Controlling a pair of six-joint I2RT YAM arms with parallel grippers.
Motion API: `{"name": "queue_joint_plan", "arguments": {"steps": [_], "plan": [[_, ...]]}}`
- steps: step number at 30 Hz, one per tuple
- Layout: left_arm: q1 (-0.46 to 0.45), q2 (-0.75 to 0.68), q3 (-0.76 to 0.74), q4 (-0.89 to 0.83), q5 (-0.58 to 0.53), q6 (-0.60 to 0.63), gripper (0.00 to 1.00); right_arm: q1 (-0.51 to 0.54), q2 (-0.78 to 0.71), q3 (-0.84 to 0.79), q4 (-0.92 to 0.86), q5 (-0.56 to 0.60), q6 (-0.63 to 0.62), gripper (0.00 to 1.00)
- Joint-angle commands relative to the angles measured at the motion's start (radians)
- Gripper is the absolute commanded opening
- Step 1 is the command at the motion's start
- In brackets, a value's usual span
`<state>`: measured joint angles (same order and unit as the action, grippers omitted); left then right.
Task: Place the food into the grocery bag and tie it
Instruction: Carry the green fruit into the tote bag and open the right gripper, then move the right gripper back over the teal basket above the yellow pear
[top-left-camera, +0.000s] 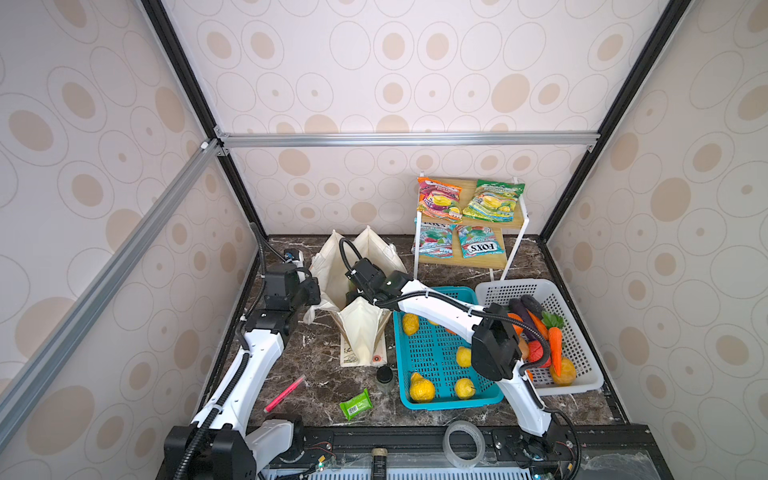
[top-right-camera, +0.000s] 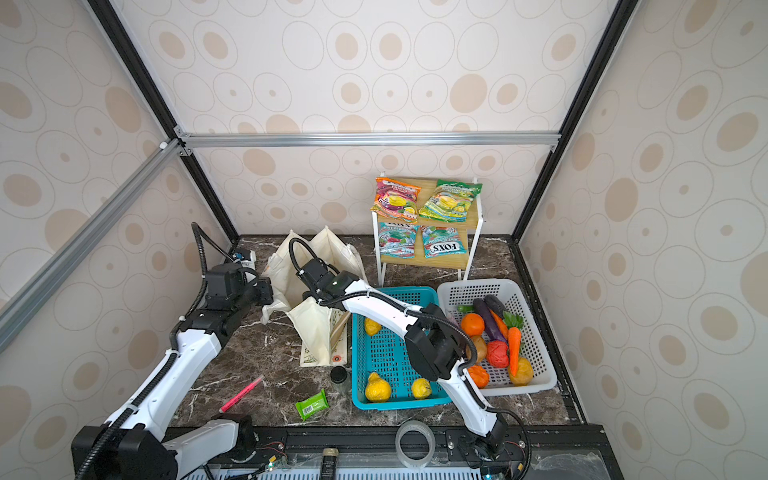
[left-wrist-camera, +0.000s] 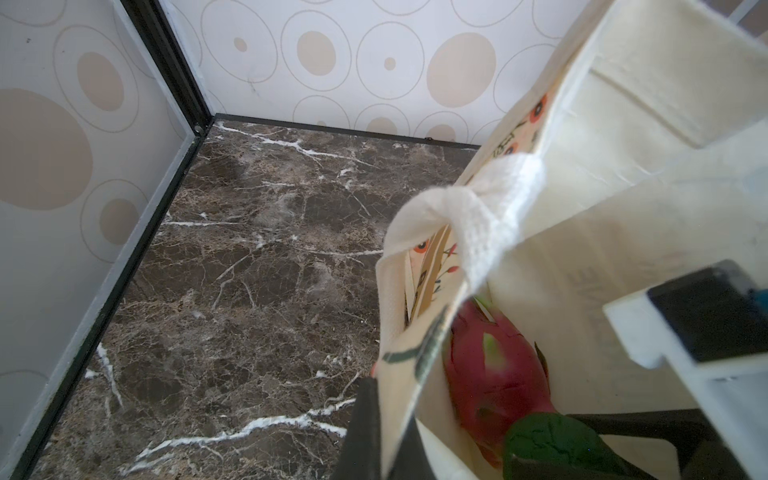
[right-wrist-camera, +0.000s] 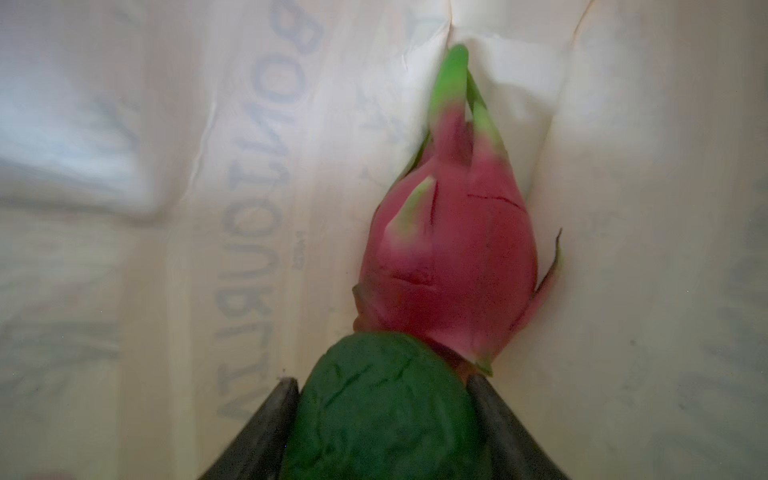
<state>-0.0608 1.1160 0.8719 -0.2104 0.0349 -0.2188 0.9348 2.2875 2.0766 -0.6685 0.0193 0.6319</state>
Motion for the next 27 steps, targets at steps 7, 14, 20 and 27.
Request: {"name": "queue_joint_plan", "arguments": {"steps": [7, 14, 20, 27], "plan": [[0.001, -0.011, 0.01, 0.003, -0.011, -0.002, 0.0, -0.004, 0.072, 0.065, -0.077, 0.041, -0.002, 0.8], [0.002, -0.016, 0.01, 0.005, -0.019, -0.001, 0.0, 0.004, 0.01, 0.148, -0.141, 0.064, -0.087, 0.98], [0.002, -0.021, 0.007, 0.006, -0.033, -0.003, 0.0, 0.02, -0.105, 0.145, -0.156, 0.134, -0.132, 1.0], [0.002, -0.021, 0.006, 0.006, -0.053, -0.005, 0.0, 0.055, -0.279, 0.101, -0.131, 0.227, -0.183, 0.99]]}}
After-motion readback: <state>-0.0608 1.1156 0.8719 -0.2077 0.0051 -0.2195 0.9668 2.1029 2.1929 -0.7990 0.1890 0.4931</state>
